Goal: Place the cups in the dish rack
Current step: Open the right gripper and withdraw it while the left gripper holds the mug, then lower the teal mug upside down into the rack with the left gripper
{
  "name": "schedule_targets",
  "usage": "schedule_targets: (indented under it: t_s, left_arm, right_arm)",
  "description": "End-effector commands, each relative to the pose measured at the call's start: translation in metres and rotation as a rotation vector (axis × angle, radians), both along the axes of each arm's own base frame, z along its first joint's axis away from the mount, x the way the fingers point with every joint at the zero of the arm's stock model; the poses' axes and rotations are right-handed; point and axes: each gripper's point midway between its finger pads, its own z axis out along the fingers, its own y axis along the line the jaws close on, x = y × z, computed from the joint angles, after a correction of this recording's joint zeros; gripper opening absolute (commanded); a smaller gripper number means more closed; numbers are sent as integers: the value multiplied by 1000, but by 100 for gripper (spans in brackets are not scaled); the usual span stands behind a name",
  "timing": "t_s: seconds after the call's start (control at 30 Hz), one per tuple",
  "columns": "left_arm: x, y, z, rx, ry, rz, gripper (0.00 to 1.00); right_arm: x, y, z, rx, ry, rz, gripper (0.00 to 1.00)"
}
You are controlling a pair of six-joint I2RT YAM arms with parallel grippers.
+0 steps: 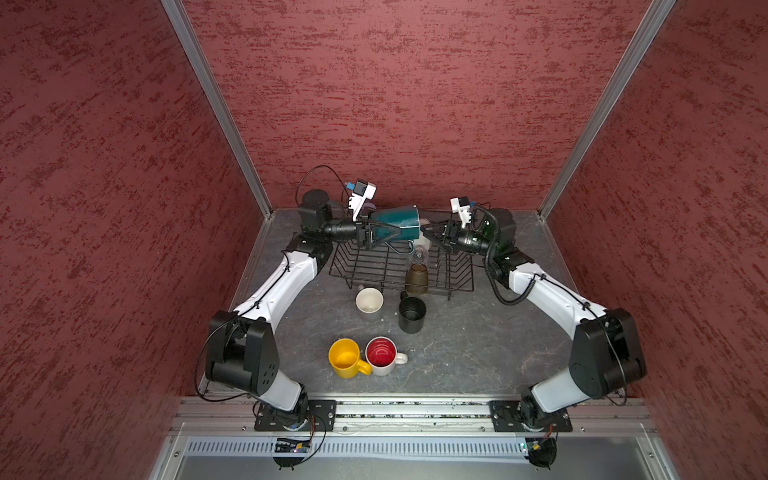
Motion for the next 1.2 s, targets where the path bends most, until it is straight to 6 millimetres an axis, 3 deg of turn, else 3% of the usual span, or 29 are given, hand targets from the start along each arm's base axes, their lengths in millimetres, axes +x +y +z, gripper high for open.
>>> schedule_targets:
  t_s: [0.0, 0.5, 0.7, 1.0, 1.17]
  left_arm:
    - [17, 6, 7, 30, -7, 78, 0]
    - [74, 24, -37, 205, 236, 320, 0]
    - [94, 30, -55, 287, 315, 396, 0]
    - [119, 37, -76, 408, 391, 479, 0]
    - [130, 37, -89, 506, 408, 514, 0]
  right_arm:
    - [3, -20, 9, -23, -31, -83, 48]
    - [2, -76, -3, -189, -34, -289, 54]
    - [-3, -99, -8, -317, -51, -373, 64]
    - [-16, -132, -10, -501, -82, -485, 87]
    - [-22, -143, -21, -567, -63, -513, 91]
